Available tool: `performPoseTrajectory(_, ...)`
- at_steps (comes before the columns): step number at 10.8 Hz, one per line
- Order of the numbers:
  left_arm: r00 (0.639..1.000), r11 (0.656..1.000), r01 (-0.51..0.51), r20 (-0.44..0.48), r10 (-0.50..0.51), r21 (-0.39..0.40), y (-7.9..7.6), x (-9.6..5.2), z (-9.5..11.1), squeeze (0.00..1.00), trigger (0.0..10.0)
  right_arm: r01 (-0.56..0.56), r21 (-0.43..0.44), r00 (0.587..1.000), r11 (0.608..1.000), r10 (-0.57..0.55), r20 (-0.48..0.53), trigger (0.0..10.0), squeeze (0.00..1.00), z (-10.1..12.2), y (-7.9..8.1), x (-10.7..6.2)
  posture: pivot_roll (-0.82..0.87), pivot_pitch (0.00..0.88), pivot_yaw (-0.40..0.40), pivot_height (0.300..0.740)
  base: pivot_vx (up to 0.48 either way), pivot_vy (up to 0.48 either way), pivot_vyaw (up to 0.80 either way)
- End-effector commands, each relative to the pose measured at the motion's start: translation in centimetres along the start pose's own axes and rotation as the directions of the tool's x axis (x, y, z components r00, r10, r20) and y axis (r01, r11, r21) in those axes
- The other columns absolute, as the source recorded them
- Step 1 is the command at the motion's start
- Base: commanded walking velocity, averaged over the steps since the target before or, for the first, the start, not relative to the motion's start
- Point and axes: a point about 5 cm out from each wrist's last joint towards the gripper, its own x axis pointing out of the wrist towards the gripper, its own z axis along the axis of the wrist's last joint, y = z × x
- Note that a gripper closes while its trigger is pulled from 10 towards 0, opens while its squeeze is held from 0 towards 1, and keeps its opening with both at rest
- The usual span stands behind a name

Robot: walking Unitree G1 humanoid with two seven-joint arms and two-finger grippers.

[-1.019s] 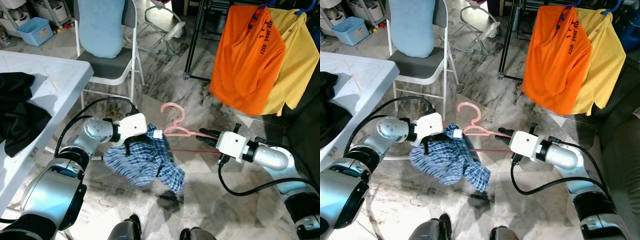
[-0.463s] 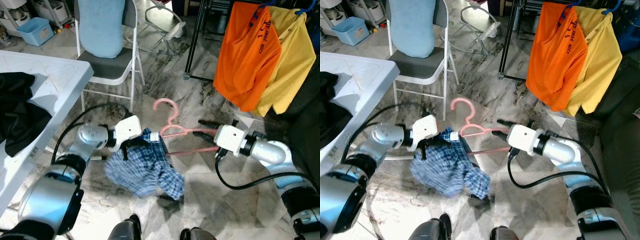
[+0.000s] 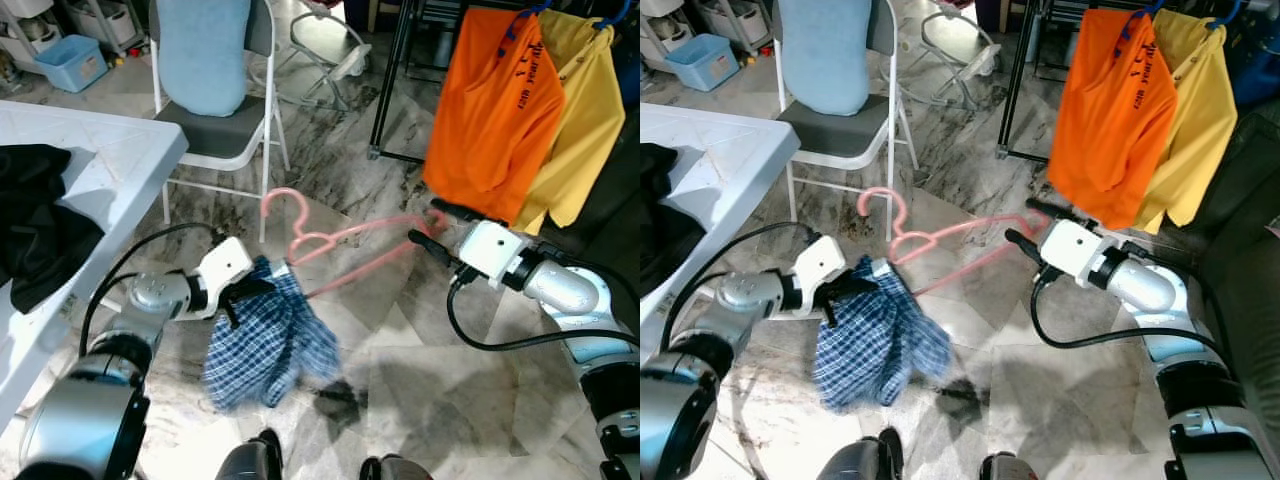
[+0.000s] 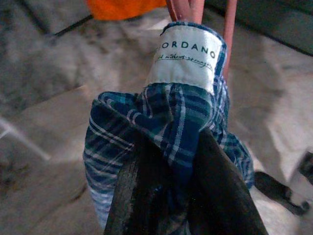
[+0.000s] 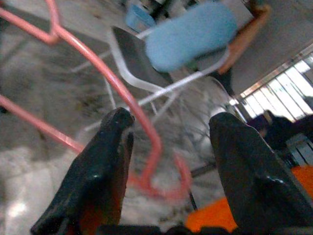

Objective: Hang hanger

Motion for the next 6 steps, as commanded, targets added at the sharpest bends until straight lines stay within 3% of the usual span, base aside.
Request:
performPoseTrajectory(1, 0.992, 0.994, -0.111, 0.066, 0.112, -0.017, 1.0, -0.5, 0.7, 0.00, 0.0, 0.051, 0.029, 0.999, 0.998, -0.050, -0.004, 10.0, 1.00, 0.1, -0.4, 0.1, -0.07, 0.151, 0.024, 0.740, 0.000, 0.000, 0.00)
performPoseTrajectory(2, 0.973, 0.976, -0.201, 0.101, 0.208, -0.079, 1.8, -0.7, 0.9, 0.00, 0.0, 0.100, 0.088, 0.995, 0.991, -0.101, 0.009, 10.0, 1.00, 0.3, -0.3, 0.1, -0.06, 0.157, 0.019, 0.740, 0.000, 0.000, 0.00)
performPoseTrajectory(3, 0.940, 0.948, -0.300, 0.140, 0.312, -0.105, 2.3, -1.1, 1.2, 0.00, 0.0, 0.177, 0.240, 0.979, 0.955, -0.195, 0.055, 10.0, 1.00, 0.7, 0.1, 0.3, -0.05, 0.158, 0.021, 0.740, 0.000, 0.000, 0.00)
performPoseTrajectory(4, 0.894, 0.907, -0.385, 0.173, 0.413, -0.171, 2.1, -1.2, 0.8, 0.00, 0.0, 0.257, 0.380, 0.954, 0.888, -0.297, 0.049, 10.0, 1.00, 0.8, 0.8, 0.3, -0.04, 0.156, 0.022, 0.740, 0.000, 0.000, 0.00)
performPoseTrajectory(5, 0.884, 0.898, -0.390, 0.189, 0.427, -0.203, 1.0, -1.0, 0.0, 0.00, 0.0, 0.291, 0.451, 0.944, 0.844, -0.330, 0.008, 10.0, 1.00, 0.3, 2.2, 0.5, -0.04, 0.152, 0.022, 0.740, 0.000, 0.000, 0.00)
performPoseTrajectory(6, 0.896, 0.916, -0.327, 0.232, 0.379, -0.233, -0.7, -0.3, -0.4, 0.00, 0.0, 0.302, 0.490, 0.950, 0.818, -0.301, -0.084, 10.0, 1.00, -0.8, 4.3, 1.0, -0.04, 0.148, 0.021, 0.740, 0.000, 0.000, 0.00)
